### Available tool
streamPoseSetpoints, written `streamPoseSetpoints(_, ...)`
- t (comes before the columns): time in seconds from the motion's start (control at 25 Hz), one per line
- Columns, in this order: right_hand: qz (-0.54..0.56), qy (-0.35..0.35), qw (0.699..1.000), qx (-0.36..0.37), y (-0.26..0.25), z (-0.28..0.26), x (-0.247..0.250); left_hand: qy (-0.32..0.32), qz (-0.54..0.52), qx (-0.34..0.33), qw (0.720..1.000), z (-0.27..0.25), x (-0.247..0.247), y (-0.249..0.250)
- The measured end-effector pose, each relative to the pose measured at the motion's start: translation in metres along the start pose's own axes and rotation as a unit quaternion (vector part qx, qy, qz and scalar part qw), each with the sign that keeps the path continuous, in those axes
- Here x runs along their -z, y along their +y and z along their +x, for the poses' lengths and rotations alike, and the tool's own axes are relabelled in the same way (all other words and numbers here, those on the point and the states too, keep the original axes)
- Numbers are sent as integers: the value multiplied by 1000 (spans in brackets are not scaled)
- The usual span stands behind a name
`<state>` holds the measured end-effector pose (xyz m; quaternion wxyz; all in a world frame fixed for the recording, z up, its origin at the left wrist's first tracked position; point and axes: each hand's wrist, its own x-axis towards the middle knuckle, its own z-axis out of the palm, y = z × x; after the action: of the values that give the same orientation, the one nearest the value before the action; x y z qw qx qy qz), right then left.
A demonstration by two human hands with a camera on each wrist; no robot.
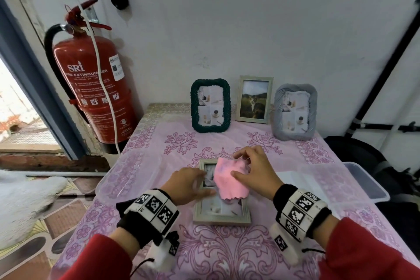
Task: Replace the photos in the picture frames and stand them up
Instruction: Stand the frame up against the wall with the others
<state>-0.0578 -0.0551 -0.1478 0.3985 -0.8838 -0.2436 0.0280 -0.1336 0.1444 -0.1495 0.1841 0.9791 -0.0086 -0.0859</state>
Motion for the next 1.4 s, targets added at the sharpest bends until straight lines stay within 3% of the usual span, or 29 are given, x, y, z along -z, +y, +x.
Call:
streamPoseSetpoints(0.08,-7,18,999,-33,5,0,-1,93,-14,15,995,2,-7,8)
streamPoseSetpoints(0.16,6,4,998,-56,9,0,-3,130,-37,25,990,4,-13,15)
streamPoseSetpoints(0.32,69,-13,995,-66,13,-4,-8,116,-148,13,982,11,-20,23)
streamPoseSetpoints(0.56,182,20,980,-74,3,-6,-9,100,-289,20,952,9,-25,28)
streamPoseSetpoints(0.64,228,15,970,-81,0,-7,-9,92,-362,-2,928,8,-25,29)
streamPoseSetpoints(0.8,308,12,947,-87,-6,-10,-13,84,-550,-55,829,6,-25,33)
streamPoseSetpoints(0.88,318,12,944,-83,-9,-10,-15,91,-581,-56,807,3,-23,31)
streamPoseSetpoints(1.12,301,16,949,-94,-4,-6,-17,133,-466,-40,874,-14,-4,14)
streamPoseSetpoints(1.24,174,32,980,-93,5,-6,-17,162,-429,1,888,-25,18,-6)
streamPoseSetpoints(1.4,12,-22,994,-103,7,-9,-17,189,-414,34,890,-43,50,-34)
